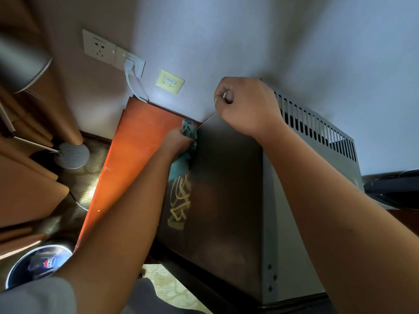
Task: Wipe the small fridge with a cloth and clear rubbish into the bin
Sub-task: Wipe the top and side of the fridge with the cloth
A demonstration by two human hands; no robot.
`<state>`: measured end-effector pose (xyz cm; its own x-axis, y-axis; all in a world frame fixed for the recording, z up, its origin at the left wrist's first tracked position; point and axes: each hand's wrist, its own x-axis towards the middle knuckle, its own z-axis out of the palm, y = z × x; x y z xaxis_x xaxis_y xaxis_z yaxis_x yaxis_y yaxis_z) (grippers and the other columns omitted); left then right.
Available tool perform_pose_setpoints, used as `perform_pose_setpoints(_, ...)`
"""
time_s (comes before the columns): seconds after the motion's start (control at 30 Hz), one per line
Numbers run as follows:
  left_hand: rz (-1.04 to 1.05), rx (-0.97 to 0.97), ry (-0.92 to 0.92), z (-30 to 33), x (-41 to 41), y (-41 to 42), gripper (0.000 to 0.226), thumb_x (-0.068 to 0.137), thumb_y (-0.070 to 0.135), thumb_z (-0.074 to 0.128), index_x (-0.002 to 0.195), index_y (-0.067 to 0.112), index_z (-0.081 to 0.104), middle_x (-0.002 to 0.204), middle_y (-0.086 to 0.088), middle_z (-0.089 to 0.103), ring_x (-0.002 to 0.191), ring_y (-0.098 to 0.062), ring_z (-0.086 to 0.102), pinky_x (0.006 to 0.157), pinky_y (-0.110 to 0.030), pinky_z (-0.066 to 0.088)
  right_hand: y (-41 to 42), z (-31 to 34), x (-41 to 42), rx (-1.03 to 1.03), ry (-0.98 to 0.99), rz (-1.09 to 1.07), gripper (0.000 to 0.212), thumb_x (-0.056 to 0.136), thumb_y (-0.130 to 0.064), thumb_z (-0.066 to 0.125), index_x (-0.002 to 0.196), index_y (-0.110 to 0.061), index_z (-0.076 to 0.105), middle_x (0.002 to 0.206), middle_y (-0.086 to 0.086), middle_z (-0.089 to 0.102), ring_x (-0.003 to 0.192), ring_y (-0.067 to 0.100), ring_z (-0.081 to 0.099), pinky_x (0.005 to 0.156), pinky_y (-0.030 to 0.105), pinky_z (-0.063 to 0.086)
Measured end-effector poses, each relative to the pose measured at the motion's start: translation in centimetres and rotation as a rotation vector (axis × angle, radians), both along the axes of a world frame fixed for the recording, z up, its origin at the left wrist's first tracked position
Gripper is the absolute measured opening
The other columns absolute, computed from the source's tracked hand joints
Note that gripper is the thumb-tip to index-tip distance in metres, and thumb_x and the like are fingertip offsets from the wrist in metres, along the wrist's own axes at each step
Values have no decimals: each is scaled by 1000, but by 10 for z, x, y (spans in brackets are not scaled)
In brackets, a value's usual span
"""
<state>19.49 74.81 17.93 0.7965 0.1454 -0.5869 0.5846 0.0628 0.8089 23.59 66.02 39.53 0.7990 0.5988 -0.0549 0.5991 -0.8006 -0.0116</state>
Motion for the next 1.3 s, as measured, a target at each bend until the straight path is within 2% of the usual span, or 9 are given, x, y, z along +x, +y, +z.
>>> perform_pose_setpoints(0.1,-174,212,129,-23,-15,-2,29,87,18,60,114,11,68,104,-13,70,91,-30,66,82,-40,56,1,1,0,-8,6,4,15,87,-28,51,90,-32,66,64,-16,53,65,5,53,61,22,39)
perform_pose_setpoints(0.2,-199,148,131,-15,-24,-2,27,87,20,66,115,17,67,99,-8,68,88,-25,65,77,-39,56,0,1,0,-9,4,-1,15,87,-28,51,89,-32,65,64,-16,54,65,5,54,59,22,37)
perform_pose_setpoints(0.33,-36,-74,-78,23,-5,10,17,90,15,69,106,19,68,90,-2,67,83,-19,65,62,-27,48,0,0,1,2,0,5,14,87,-27,51,86,-32,64,62,-16,52,62,4,51,58,22,35)
perform_pose_setpoints(0.47,52,-32,-250,51,16,5,15,89,19,64,104,20,69,86,5,68,81,-13,64,63,-25,46,-1,1,0,-5,3,19,12,89,-28,52,86,-33,62,60,-15,49,58,1,47,56,21,33)
perform_pose_setpoints(0.67,-74,100,80,-6,7,3,31,85,17,61,115,11,66,105,-13,70,90,-27,66,75,-37,55,0,1,0,-17,-4,6,14,87,-26,51,88,-31,64,65,-16,54,65,5,52,56,20,33)
perform_pose_setpoints(0.8,-214,205,144,-15,-18,-6,28,88,21,61,116,16,64,98,-9,66,86,-25,66,70,-37,55,2,1,0,-35,1,3,14,87,-26,51,87,-33,63,62,-16,52,61,3,51,57,21,35)
perform_pose_setpoints(0.93,-184,115,-25,21,-13,5,23,87,27,67,108,19,69,97,-7,68,89,-26,67,82,-42,57,4,1,0,-45,-1,-16,16,87,-26,50,89,-32,65,64,-15,53,65,6,53,62,24,39)
perform_pose_setpoints(1.1,-161,159,-284,70,-11,7,9,90,25,62,81,24,63,81,1,63,82,-20,61,68,-32,44,4,2,-4,-50,-17,-22,16,86,-27,51,89,-30,66,66,-15,53,70,9,54,64,26,43)
perform_pose_setpoints(1.3,-160,63,68,7,-55,-6,33,90,28,62,122,22,63,108,-6,65,97,-24,63,86,-43,55,6,5,-12,-16,-17,-62,19,87,-24,52,91,-27,69,62,-14,52,59,2,48,61,23,37)
